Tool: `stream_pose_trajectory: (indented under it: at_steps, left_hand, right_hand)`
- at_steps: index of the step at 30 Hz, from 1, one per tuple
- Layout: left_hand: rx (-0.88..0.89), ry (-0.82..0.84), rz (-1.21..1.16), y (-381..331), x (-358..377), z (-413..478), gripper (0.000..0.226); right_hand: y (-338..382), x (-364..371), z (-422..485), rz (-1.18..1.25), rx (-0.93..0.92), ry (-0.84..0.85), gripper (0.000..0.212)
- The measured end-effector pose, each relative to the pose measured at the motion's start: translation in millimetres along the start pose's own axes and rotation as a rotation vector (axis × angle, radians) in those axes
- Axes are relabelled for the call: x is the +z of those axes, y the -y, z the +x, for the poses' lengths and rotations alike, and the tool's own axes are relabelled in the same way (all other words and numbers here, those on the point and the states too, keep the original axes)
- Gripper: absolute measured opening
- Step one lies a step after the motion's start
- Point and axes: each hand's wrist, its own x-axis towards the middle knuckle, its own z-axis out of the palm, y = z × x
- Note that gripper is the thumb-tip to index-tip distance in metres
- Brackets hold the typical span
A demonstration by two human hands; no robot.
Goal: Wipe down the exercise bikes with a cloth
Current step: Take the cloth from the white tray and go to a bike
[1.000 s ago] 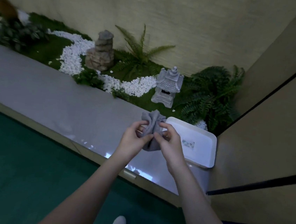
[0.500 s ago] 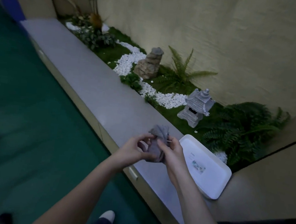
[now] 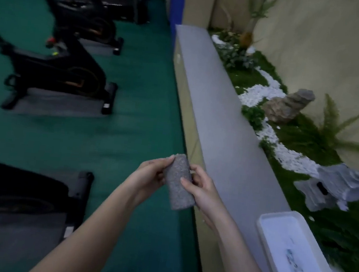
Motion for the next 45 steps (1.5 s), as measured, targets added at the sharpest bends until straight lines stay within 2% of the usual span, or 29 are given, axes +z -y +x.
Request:
stream_pose_trajectory:
  at_steps: [6,9,14,16,19,23,27,31,36,41,45]
  left_hand:
    - [0.134,-0.201,-0.02,-12,-70,-56,0.018]
    - [0.196,-0.265,-0.036,-18,-104,-90,0.018]
    - [0.271,-0.437,-0.044,-17,-167,-158,0.017]
    - [0.282,-0.574,0.022,-15,-195,-187,0.012]
    - [0.298,-0.793,0.251,-10,-240,-232,0.016]
    - [0.234,-0.964,0.785,7,-301,-293,0.022]
    - [0.11,-0.97,1.12,33,-355,-342,0.042]
    - [-0.041,-0.965,1.372,61,-399,-390,0.052]
    - [-0.17,-1.048,1.339,88,-440,-447,0.054]
    - [-0.246,-1.159,1.212,97,-473,-488,0.055]
    - [-0.275,-1.202,1.134,92,-503,-506,0.054]
  right_hand:
    - [-3,67,12,-0.098,0.028,0.258,0.012]
    - [-5,115,10,-0.119,0.026,0.324,0.012]
    - [-12,203,-9,-0.216,-0.077,0.444,0.005]
    - [-16,237,-22,-0.259,-0.128,0.472,0.005]
    - [-23,282,-40,-0.308,-0.174,0.483,0.006]
    - [-36,341,-60,-0.405,-0.19,0.463,0.01]
    - [-55,396,-75,-0.471,-0.198,0.459,0.011]
    - [-74,446,-89,-0.515,-0.194,0.484,0.01]
    - [-87,499,-103,-0.546,-0.17,0.548,0.011]
    - [-95,557,-108,-0.58,-0.181,0.652,0.008]
    - [-100,613,-103,-0.614,-0.232,0.739,0.014]
